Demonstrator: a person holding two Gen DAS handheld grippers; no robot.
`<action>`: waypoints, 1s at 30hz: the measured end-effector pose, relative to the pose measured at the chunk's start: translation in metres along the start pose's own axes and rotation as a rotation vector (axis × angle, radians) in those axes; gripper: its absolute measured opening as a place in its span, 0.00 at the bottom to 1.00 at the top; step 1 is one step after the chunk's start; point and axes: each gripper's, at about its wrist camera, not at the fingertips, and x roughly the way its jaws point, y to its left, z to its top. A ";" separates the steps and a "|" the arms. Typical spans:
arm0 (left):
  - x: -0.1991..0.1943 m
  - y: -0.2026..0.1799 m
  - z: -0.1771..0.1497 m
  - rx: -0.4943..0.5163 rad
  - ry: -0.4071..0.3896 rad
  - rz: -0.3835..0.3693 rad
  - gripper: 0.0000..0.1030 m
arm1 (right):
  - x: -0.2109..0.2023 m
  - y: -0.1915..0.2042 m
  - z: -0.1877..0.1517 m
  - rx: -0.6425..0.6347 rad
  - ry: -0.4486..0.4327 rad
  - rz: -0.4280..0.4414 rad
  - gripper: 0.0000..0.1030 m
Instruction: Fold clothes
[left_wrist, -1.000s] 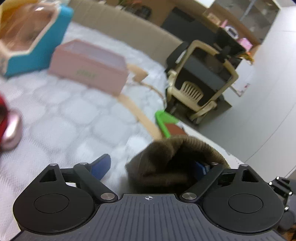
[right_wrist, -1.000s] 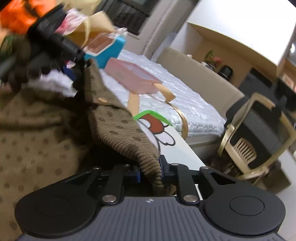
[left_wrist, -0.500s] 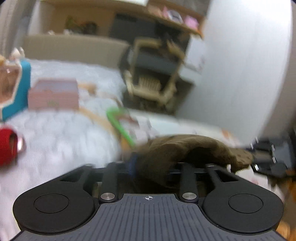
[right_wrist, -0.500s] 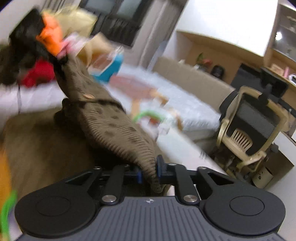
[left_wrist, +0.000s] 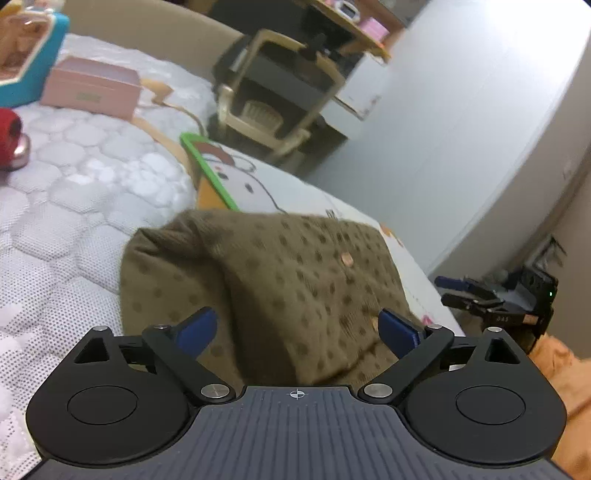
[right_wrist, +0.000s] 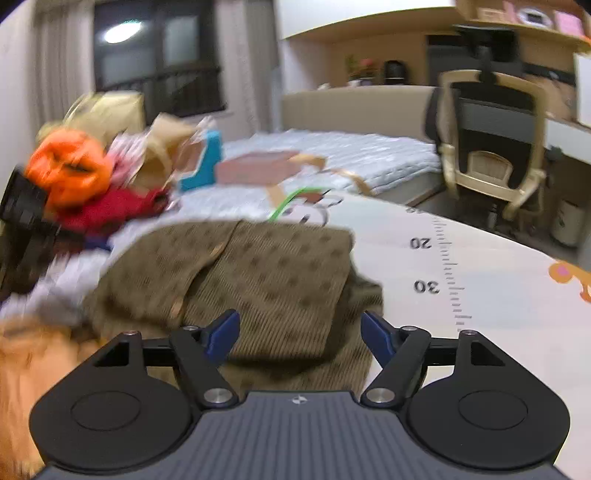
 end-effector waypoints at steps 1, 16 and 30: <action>0.009 0.001 0.002 -0.030 0.002 0.005 0.95 | 0.012 -0.005 0.004 0.039 -0.003 -0.021 0.72; 0.021 -0.037 0.045 0.084 -0.051 0.126 0.26 | 0.020 0.038 0.035 -0.021 -0.023 0.039 0.07; 0.013 0.017 0.017 -0.153 -0.001 0.040 0.92 | 0.016 -0.036 0.008 0.420 0.069 0.119 0.73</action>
